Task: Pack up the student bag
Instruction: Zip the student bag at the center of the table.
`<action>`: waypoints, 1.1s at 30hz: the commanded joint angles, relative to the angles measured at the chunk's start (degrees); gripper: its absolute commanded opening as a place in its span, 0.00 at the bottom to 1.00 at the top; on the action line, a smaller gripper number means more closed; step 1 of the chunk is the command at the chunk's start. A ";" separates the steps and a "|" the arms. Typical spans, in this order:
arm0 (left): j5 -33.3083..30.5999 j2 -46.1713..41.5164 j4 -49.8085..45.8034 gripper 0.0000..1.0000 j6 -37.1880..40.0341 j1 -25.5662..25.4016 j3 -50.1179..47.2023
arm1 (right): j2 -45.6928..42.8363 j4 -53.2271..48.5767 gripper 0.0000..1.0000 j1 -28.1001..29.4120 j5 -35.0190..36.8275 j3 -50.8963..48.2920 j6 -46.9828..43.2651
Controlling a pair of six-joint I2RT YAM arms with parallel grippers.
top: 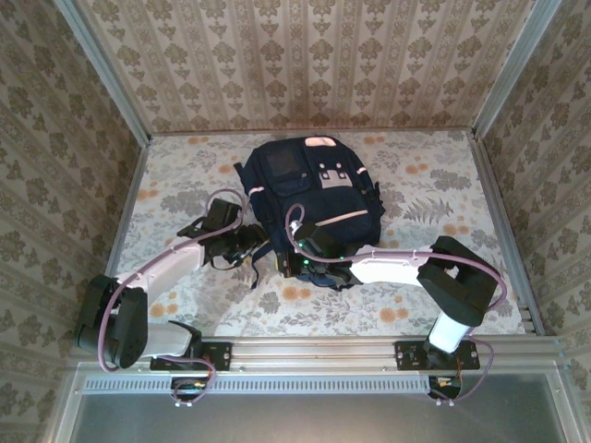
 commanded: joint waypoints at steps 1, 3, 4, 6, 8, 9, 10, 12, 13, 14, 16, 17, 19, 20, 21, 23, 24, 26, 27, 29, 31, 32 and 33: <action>1.28 -2.56 6.50 0.57 -2.85 -1.23 -1.21 | -1.69 1.13 0.00 -0.02 -2.19 -0.97 0.70; 0.68 -5.70 6.64 0.53 -3.06 -1.23 -2.39 | -1.69 1.30 0.00 -0.40 -2.28 -1.28 0.99; 0.25 -7.87 6.75 0.52 -3.15 -1.23 -3.40 | -1.73 1.66 0.00 -0.65 -2.47 -1.52 1.35; -0.22 -11.20 7.46 0.50 -3.82 -1.32 -5.26 | -1.57 2.66 0.00 -1.09 -3.10 -1.90 2.08; -0.15 -13.28 9.21 0.50 -4.85 -1.38 -7.46 | -1.47 3.83 0.00 -1.46 -3.73 -2.22 2.76; 0.03 -13.35 9.72 0.51 -5.09 -1.40 -8.00 | -1.41 4.12 0.00 -1.62 -3.92 -2.25 3.01; 0.27 -12.89 10.36 0.52 -5.23 -1.57 -8.41 | -1.34 4.49 0.00 -1.68 -4.11 -2.25 3.23; 0.70 -11.45 11.98 0.54 -5.68 -1.96 -9.06 | -1.17 5.20 0.00 -1.79 -4.48 -2.41 3.81; 0.97 -10.41 13.53 0.55 -6.17 -2.25 -9.40 | -0.99 5.57 0.00 -1.83 -4.68 -2.40 4.15; 1.16 -9.34 15.24 0.55 -6.57 -2.58 -9.70 | -0.90 6.01 0.00 -1.88 -4.98 -2.39 4.48; 1.09 -7.18 17.75 0.55 -6.85 -3.38 -9.68 | -0.72 6.42 0.00 -1.91 -5.36 -2.38 4.90; 1.08 -5.87 18.95 0.55 -7.01 -3.75 -9.45 | -0.72 6.65 0.00 -1.90 -5.36 -2.53 5.09; 1.11 -3.50 21.03 0.55 -7.28 -4.25 -8.90 | -0.66 7.34 0.00 -1.85 -5.49 -2.86 5.60; 1.17 -2.16 22.17 0.55 -7.53 -4.38 -8.55 | -0.67 7.52 0.00 -1.89 -5.71 -2.93 5.68; 1.33 -1.20 23.82 0.53 -7.85 -4.46 -8.39 | -0.67 7.46 0.00 -1.82 -5.94 -2.91 5.68; 1.18 0.94 26.54 0.48 -8.42 -4.78 -7.79 | -0.67 7.46 0.00 -1.83 -6.06 -3.21 6.02; 0.93 1.82 27.29 0.44 -8.46 -4.91 -7.26 | -0.79 7.30 0.00 -1.82 -6.01 -3.39 6.14; 0.35 3.56 27.91 0.29 -8.01 -5.40 -5.89 | -1.40 6.01 0.00 -1.88 -5.32 -3.68 6.15; -0.06 4.33 27.92 0.23 -7.48 -5.52 -5.33 | -1.90 5.04 0.00 -1.79 -4.68 -3.82 6.09; -1.19 5.24 27.91 0.09 -7.13 -5.47 -4.78 | -3.28 0.86 0.00 -1.74 -2.81 -3.87 5.54; -2.01 5.40 27.83 0.00 -6.80 -5.19 -4.59 | -4.91 -3.93 0.00 -1.63 -0.66 -3.87 4.93; -2.44 5.31 27.52 0.00 -6.39 -5.02 -4.30 | -5.89 -6.86 0.00 -1.50 0.67 -3.87 4.59; -2.81 5.18 26.96 0.00 -6.02 -4.88 -4.03 | -6.79 -9.38 0.00 -1.48 1.78 -3.88 4.50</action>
